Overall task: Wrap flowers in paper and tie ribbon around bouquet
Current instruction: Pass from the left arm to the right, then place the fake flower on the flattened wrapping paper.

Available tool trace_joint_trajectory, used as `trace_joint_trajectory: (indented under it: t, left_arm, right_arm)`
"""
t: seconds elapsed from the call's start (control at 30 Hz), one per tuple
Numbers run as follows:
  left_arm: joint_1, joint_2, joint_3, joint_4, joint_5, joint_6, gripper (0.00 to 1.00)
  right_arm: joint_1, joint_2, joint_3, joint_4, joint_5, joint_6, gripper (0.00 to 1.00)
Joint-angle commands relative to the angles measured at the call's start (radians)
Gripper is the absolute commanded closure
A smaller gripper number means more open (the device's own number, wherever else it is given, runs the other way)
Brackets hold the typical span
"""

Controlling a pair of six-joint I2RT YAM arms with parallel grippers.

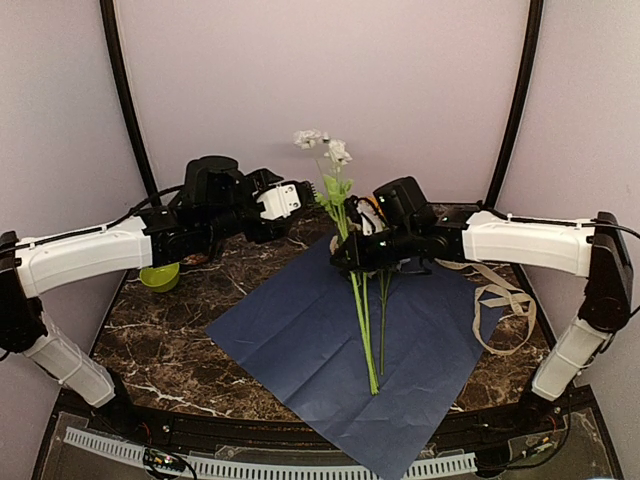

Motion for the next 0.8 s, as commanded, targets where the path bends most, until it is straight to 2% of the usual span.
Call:
trace_joint_trajectory:
  t: [0.0, 0.23, 0.53, 0.6, 0.7, 0.77]
  left_arm:
    - [0.036, 0.078, 0.095, -0.103, -0.078, -0.091, 0.2]
    - [0.136, 0.2, 0.224, -0.177, -0.076, -0.197, 0.19]
    - [0.191, 0.332, 0.307, -0.214, -0.062, -0.217, 0.2]
    - [0.192, 0.353, 0.324, -0.22, -0.056, -0.226, 0.2]
    - [0.234, 0.389, 0.355, -0.228, -0.041, -0.234, 0.2]
    - [0.246, 0.429, 0.395, -0.234, -0.035, -0.236, 0.2]
  right_arm:
    - [-0.095, 0.0, -0.113, 0.025, 0.101, 0.174, 1.0]
    - [-0.137, 0.13, -0.082, -0.025, 0.185, 0.163, 0.97]
    - [-0.164, 0.219, -0.049, -0.004, 0.242, 0.178, 0.94]
    - [-0.168, 0.22, -0.049, -0.015, 0.251, 0.175, 0.85]
    - [-0.169, 0.199, -0.055, -0.041, 0.275, 0.169, 0.62]
    - [-0.169, 0.168, -0.068, -0.046, 0.291, 0.164, 0.54]
